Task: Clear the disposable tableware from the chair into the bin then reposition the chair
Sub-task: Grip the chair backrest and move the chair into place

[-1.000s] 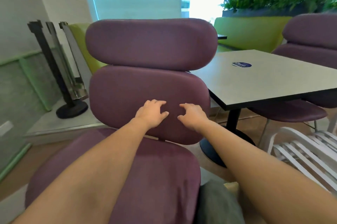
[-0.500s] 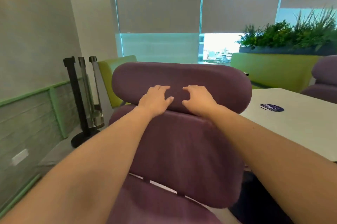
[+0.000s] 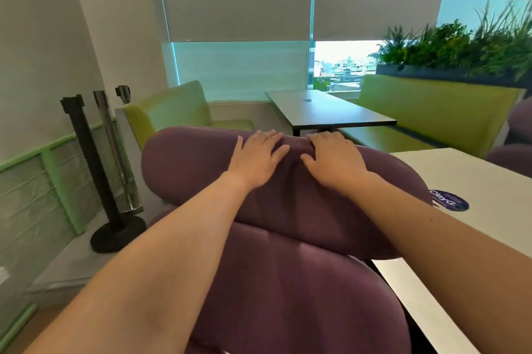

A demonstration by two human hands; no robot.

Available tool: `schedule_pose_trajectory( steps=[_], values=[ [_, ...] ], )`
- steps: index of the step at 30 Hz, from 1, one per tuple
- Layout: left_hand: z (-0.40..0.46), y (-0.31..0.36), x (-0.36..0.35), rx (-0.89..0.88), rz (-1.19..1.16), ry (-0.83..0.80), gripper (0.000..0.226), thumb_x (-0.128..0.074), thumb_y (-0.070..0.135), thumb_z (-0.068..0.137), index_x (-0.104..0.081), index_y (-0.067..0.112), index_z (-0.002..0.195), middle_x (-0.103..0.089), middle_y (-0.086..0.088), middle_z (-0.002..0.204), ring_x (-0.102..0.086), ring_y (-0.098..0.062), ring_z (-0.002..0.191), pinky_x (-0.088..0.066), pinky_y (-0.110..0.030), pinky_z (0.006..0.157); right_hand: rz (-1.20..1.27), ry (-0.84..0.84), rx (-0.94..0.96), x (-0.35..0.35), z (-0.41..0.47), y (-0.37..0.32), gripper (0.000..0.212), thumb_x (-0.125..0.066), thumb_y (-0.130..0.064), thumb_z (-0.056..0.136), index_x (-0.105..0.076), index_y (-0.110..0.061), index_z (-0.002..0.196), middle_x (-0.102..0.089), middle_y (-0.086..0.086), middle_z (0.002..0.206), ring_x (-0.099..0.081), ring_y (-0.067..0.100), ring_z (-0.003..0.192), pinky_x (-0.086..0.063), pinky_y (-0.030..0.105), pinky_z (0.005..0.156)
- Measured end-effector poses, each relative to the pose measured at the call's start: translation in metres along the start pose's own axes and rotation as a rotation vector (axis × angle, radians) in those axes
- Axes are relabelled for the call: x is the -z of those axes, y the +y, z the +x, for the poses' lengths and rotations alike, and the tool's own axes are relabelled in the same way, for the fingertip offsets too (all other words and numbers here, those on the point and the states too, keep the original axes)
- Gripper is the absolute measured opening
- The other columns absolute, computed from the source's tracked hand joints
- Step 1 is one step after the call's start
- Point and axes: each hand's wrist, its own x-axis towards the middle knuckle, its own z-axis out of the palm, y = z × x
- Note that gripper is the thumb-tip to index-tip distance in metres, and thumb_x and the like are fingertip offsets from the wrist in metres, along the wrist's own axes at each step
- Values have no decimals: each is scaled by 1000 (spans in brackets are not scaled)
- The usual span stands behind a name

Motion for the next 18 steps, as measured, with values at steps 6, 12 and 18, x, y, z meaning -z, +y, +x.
schedule_pose_trajectory(
  steps=[6,12,18],
  values=[
    [42,7,9,73,-74,-191,62,-21,67,94,-46,32,140,-43,4,148,-28,-16,142,1,-57,118,-53,-129,-44,1,23,18,56,-40,-59,95,-50,-21,135,-59,6,130,-53,27,118,-41,41,96],
    [51,2,16,38,29,-257,65,-25,70,91,-50,25,132,-49,-1,136,-34,-24,131,-9,-45,120,-95,-128,-104,-6,20,11,61,-27,-68,93,-50,-23,127,-59,3,121,-55,24,105,-41,40,87],
    [69,-9,20,62,-13,-319,70,-28,82,81,-59,28,113,-58,4,123,-42,-22,119,-25,-41,107,-178,-155,-143,-8,31,5,63,-32,-69,91,-55,-18,120,-61,6,111,-57,26,96,-42,40,80]
  ],
)
